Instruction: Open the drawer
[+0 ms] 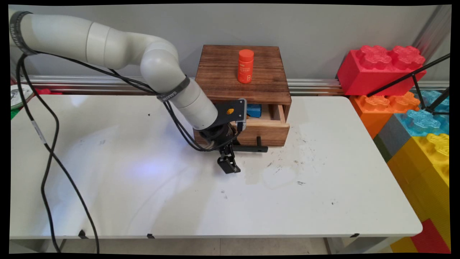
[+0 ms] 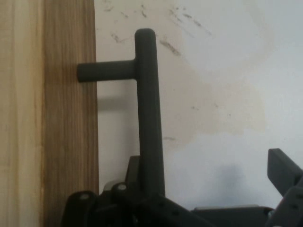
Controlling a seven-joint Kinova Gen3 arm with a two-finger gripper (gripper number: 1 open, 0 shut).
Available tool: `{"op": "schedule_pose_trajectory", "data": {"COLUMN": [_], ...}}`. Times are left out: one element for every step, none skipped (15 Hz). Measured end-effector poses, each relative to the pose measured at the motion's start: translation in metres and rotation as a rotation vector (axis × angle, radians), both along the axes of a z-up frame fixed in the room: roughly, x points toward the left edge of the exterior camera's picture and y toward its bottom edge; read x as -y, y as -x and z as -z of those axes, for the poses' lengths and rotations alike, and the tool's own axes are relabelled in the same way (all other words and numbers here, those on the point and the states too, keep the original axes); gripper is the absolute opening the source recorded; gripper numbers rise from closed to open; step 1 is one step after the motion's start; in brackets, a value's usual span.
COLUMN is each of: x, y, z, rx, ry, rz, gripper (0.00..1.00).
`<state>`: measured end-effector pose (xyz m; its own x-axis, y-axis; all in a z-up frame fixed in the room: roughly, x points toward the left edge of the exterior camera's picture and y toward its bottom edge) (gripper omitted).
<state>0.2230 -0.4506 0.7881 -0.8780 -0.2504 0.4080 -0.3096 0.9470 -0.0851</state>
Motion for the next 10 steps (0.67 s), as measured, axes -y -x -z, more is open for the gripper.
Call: {"op": "schedule_pose_trajectory", "data": {"x": [-0.003,-0.005,-0.007,-0.009,-0.011,-0.013,-0.016,-0.02,-0.021,-0.025], "y": [-0.001,-0.001,-0.001,-0.001,0.0,0.002,0.003,0.006,0.007,0.009], "z": [0.001,0.002,0.003,0.005,0.006,0.006,0.007,0.007,0.007,0.008], "rx": [0.007,0.011,0.012,0.012,0.01,0.006,0.002,-0.003,-0.005,-0.009], "ry": [0.004,0.006,0.008,0.009,0.009,0.008,0.007,0.006,0.005,0.002], "rz": [-0.001,-0.002,-0.003,-0.005,-0.005,-0.003,-0.003,0.0,0.001,0.003], "gripper": [1.0,1.0,1.0,1.0,1.0,1.0,1.0,1.0,1.0,1.0]}}
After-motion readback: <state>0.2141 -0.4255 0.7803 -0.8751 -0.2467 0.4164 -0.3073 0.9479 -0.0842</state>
